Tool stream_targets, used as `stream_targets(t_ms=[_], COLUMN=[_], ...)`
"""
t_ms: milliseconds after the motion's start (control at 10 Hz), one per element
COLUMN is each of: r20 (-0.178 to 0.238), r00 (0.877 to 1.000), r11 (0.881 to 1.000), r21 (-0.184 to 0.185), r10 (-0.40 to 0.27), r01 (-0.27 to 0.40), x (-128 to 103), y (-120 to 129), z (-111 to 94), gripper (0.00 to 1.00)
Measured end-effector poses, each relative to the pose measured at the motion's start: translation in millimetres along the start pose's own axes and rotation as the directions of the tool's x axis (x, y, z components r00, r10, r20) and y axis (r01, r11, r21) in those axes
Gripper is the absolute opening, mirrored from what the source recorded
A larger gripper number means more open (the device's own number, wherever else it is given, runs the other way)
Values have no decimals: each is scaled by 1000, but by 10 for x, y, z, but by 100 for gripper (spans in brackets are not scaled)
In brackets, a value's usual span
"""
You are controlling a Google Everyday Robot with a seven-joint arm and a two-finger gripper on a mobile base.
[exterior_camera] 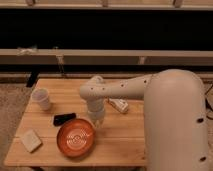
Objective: Drag the pepper across the table
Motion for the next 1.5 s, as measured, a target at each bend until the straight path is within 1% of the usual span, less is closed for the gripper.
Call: stream_targets(t_ms=[100,200,300,400,500,600,800,900,1300,1500], r20=[0,-5,-18,-31,-41,-57,-81,-95,-131,-143], r00=[1000,1000,1000,999,999,998,995,993,985,982], r11=[1000,1000,1000,1000,1000,999,998,997,993,992], r21=[-4,-5,-10,-13,-15,-21,-26,-29,-27,-22], r10=[6,7,1,-10,-18,-33,-56,-73,-116,-127], r01=[-6,-7,-2,10,18,32,55,70,113,125], x=[-38,-47,-40,-5,32,104,208,287,568,668], y=[9,19,28,30,35,44,34,31,27,10], z=[-17,-42,-77,-101,-112,-119,-110,-93,-24,-8], gripper=[5,12,24,35,43,56,72,79,80,80])
